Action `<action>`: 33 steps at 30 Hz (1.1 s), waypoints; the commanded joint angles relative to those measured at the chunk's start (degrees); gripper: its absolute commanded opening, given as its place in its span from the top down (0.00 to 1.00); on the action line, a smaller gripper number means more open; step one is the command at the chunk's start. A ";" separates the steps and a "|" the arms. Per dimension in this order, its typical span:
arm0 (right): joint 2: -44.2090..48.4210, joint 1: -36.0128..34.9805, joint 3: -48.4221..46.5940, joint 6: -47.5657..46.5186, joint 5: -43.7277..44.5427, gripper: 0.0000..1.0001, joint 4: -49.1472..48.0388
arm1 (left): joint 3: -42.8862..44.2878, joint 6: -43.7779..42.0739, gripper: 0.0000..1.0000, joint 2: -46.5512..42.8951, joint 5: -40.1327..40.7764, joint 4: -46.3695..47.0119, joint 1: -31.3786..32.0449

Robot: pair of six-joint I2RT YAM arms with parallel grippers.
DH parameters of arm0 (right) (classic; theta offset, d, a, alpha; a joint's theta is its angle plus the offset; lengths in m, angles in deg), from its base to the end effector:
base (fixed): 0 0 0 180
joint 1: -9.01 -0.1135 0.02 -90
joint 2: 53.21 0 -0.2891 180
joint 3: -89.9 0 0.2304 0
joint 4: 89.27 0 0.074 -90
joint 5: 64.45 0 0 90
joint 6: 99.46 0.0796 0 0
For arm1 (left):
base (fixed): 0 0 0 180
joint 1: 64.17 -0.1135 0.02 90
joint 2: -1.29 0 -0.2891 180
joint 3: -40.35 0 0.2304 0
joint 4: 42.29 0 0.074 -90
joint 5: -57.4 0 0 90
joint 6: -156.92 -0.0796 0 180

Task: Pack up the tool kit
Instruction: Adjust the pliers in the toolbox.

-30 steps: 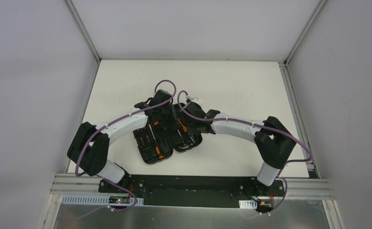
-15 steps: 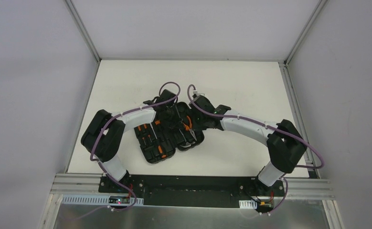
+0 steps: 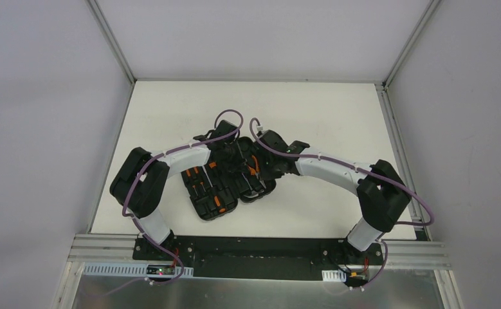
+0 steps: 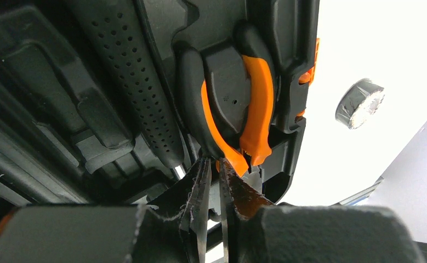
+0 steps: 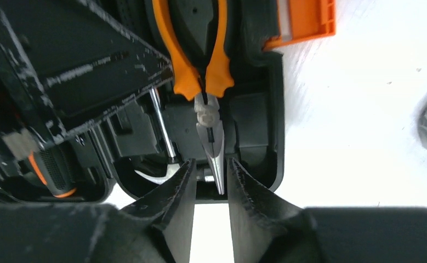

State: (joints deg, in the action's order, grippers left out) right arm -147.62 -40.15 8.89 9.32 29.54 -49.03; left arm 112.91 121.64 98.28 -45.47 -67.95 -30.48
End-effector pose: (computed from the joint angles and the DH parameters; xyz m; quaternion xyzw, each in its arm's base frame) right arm 0.2379 0.2667 0.2248 -0.2383 0.9192 0.1468 0.2771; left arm 0.2915 -0.2157 0.1889 -0.1328 0.9253 -0.3120 0.1697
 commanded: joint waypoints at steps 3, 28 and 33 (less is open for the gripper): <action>-2.09 -3.16 -1.41 -1.67 4.59 0.68 3.91 | -0.25 -0.01 0.87 -0.42 1.39 1.37 -0.03; -1.17 -8.57 0.40 -10.64 21.65 1.00 -4.28 | -10.97 -3.14 0.82 -6.17 -4.35 -0.45 0.41; -0.59 -8.59 -0.36 -12.70 22.19 1.00 -4.80 | -12.23 -3.42 0.85 -7.42 -3.49 -1.25 0.41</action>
State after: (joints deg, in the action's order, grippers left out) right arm -151.51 -49.25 9.88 -0.10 45.73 -49.51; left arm 103.14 120.74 92.36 -49.95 -62.36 -30.48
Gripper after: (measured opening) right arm 0.150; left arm 0.157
